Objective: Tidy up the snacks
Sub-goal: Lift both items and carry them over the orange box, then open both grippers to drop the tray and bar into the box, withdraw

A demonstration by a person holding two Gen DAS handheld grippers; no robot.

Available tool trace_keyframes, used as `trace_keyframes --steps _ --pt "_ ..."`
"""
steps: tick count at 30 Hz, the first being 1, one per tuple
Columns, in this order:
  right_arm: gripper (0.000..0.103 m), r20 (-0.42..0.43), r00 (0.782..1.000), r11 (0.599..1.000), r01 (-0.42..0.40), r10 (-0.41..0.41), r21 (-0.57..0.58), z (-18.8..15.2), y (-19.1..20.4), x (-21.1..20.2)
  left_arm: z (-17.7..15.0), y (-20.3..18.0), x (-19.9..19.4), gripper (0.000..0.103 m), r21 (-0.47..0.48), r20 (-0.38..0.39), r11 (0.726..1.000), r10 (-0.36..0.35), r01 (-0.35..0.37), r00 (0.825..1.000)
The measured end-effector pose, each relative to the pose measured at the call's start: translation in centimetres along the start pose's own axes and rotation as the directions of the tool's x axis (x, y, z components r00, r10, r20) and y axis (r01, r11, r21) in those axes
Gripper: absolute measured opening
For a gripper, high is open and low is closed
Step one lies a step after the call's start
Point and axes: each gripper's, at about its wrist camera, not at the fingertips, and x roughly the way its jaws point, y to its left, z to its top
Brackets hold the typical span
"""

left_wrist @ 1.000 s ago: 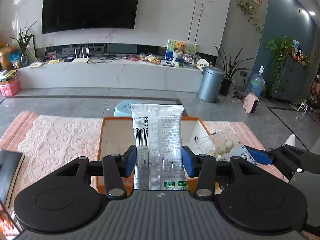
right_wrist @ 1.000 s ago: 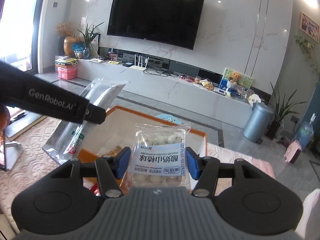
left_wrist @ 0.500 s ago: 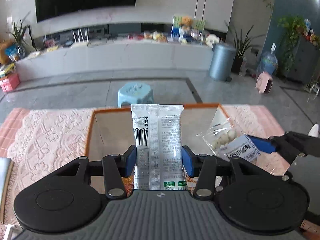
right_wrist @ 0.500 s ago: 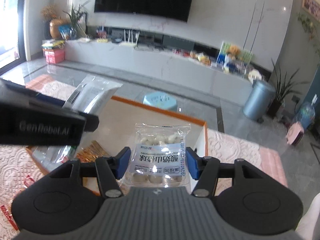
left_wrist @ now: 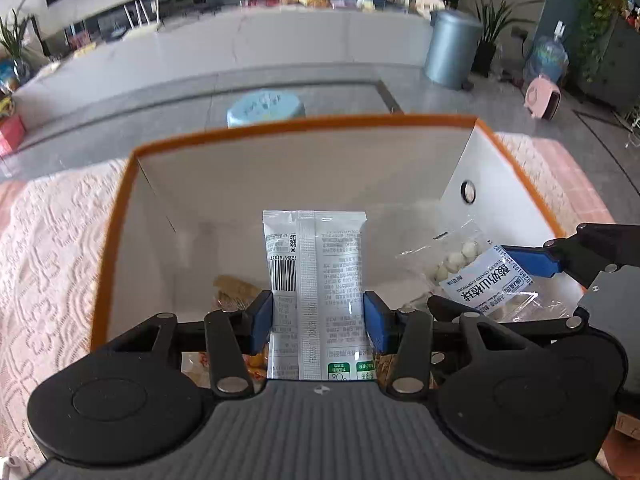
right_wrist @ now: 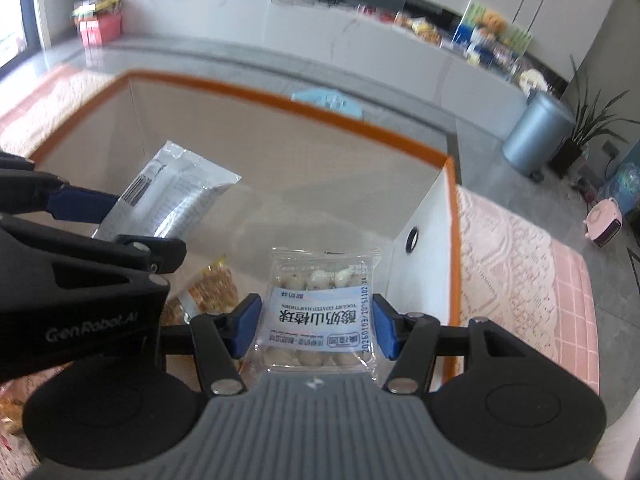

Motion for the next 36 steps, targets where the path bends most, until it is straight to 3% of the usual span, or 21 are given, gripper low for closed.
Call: trace_keyframes --steps 19,30,36 --pt "0.059 -0.109 0.990 0.985 0.076 -0.093 -0.154 0.7 1.6 2.3 -0.3 1.1 2.0 0.056 0.015 -0.132 0.998 0.062 -0.061 0.989" --pt "0.059 -0.165 0.980 0.984 0.089 -0.115 -0.155 1.5 1.5 2.6 -0.2 1.6 0.6 0.072 0.012 -0.106 0.997 0.077 -0.076 0.991" --pt "0.072 -0.143 0.983 0.983 0.090 -0.113 -0.157 2.1 1.8 1.3 0.0 1.6 -1.2 0.074 -0.012 -0.042 0.996 0.086 -0.086 0.995"
